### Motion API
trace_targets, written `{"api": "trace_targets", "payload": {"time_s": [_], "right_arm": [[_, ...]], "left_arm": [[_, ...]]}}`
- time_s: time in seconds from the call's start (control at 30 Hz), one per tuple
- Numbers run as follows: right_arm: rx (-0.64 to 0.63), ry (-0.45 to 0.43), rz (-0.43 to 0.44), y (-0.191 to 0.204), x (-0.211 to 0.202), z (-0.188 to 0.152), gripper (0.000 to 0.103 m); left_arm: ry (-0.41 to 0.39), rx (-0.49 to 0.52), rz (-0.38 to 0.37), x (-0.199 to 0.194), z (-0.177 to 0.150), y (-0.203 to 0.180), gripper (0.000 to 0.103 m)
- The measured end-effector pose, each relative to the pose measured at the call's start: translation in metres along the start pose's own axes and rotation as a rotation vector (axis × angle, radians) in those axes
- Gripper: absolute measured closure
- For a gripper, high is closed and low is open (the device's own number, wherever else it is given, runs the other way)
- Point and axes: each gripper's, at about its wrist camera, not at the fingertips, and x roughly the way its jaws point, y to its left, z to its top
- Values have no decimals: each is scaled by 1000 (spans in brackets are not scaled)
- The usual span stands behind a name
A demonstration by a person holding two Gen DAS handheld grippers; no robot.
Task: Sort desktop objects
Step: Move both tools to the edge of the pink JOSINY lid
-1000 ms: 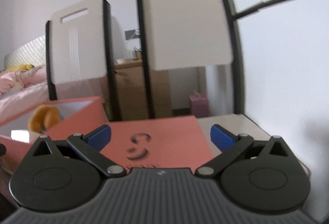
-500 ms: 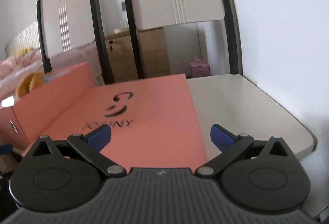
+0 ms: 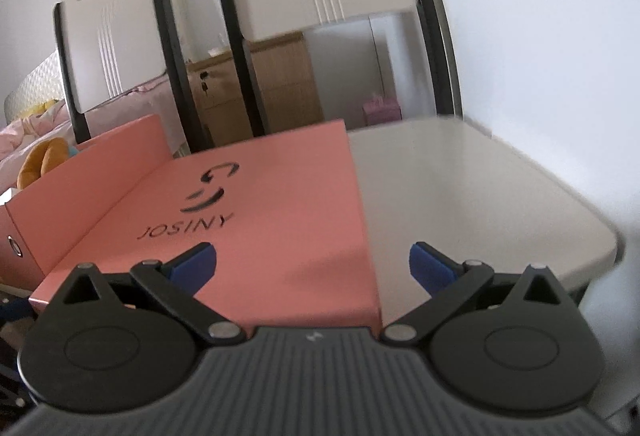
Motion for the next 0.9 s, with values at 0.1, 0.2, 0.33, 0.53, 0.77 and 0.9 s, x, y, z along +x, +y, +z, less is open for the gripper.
{"api": "trace_targets", "payload": {"time_s": [0.1,0.2,0.33,0.53,0.77,0.9], "right_arm": [[0,28,21,4,4,-1,0],[-25,33,35,10,6,-2,0],[-27,42,31,12,9,-1,0],[-38,47,25,14,11,1,0],[-81,53,1,19,14,-1,0],[-93,56,28,17,9,-4,0]], "left_arm": [[15,15,5,3,0,-2,0],[28,13,12,6,0,0,0],[15,3,23,4,2,3,0],[-7,-10,-2,1,4,2,0],[-27,-12,-5,-2,2,2,0],[-24,-10,-1,-7,1,2,0]]}}
